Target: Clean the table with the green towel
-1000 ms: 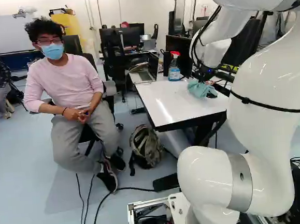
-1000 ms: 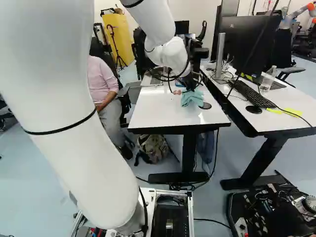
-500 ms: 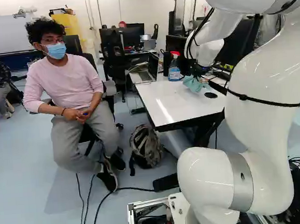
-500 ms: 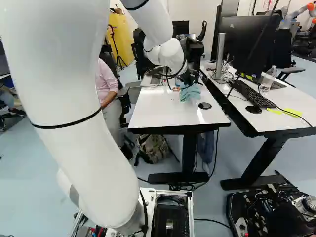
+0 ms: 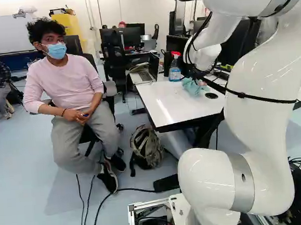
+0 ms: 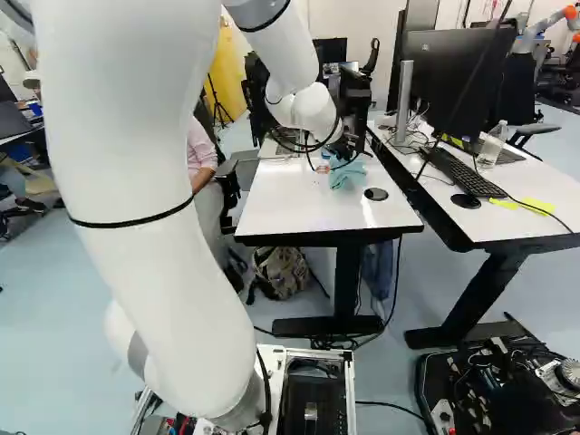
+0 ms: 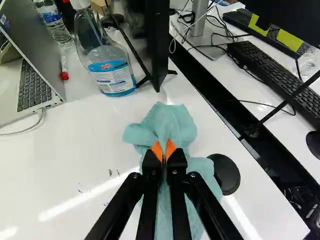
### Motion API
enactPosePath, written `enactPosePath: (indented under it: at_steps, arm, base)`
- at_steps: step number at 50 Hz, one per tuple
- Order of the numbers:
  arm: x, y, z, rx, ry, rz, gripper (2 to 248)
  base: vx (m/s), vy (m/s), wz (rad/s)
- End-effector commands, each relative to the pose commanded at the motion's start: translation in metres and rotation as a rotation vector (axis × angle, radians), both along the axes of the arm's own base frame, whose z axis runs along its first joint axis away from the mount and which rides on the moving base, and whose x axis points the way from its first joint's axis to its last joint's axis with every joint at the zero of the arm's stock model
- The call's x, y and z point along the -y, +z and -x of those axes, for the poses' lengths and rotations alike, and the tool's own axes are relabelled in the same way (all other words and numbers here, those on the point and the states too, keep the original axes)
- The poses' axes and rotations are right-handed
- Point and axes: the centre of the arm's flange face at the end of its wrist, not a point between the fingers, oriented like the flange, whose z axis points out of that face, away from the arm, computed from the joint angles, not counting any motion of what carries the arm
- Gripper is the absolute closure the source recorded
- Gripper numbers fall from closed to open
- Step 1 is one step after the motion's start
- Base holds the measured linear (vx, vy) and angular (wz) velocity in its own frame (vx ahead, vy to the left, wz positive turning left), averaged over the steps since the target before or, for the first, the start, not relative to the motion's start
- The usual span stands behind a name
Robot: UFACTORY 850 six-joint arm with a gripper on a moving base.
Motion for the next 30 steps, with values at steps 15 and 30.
enactPosePath:
  at_steps: [15,30]
  arm:
    - [-0.011,-0.013,-0.002,0.03,0.02,0.012,222]
    - [-0.017,-0.028,-0.007,0.034,0.033,0.013,222]
  base:
    - [0.0,0.0,0.0]
    - [0.0,0.0,0.0]
